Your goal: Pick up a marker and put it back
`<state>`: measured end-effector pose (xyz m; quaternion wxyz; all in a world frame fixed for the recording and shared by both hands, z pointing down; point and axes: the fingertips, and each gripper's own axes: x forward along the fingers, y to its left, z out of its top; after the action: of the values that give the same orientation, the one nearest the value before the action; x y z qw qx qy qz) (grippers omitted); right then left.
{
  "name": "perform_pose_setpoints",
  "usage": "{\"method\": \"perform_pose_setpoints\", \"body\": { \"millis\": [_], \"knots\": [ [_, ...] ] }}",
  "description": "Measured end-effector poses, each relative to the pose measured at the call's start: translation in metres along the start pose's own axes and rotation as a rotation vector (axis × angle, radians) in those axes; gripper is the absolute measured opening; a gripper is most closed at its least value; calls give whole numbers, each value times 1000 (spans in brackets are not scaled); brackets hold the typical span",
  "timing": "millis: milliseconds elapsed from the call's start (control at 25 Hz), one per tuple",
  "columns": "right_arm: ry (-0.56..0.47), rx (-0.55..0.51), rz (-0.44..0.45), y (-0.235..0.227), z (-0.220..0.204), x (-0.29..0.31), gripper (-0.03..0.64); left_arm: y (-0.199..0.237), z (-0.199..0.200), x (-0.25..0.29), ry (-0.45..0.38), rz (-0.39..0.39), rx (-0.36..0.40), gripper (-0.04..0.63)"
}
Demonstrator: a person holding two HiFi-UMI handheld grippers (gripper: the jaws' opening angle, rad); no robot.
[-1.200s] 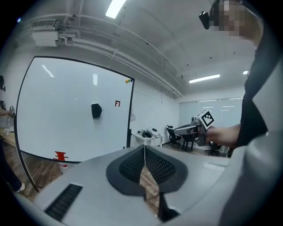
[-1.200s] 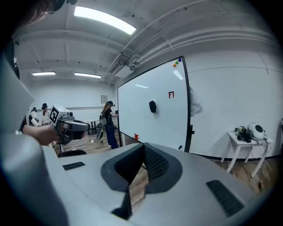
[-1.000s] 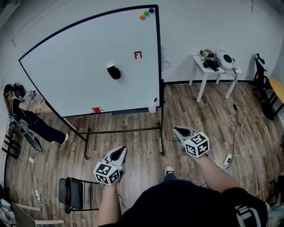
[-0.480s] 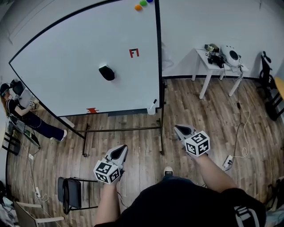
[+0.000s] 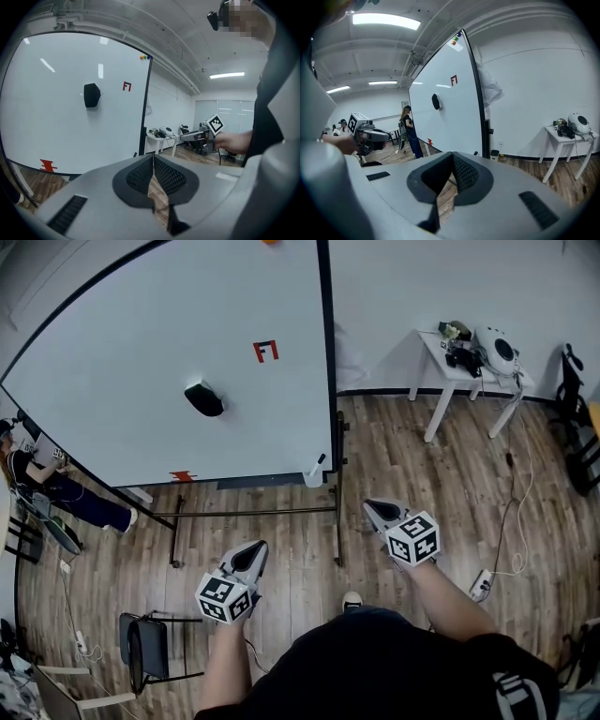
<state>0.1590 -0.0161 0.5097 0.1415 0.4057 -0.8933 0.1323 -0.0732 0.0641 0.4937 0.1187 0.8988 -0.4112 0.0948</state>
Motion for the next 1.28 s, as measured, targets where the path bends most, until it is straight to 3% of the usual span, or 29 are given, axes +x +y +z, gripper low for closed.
{"method": "perform_pose_setpoints", "body": {
  "millis": [760,1280],
  "knots": [
    [39,-12,87,-91,33,84,-4,60,39,89,-1,89,-29,17],
    [43,-2,129,-122,39,87,-3,50,59,128,13,103,-8,17]
  ]
}}
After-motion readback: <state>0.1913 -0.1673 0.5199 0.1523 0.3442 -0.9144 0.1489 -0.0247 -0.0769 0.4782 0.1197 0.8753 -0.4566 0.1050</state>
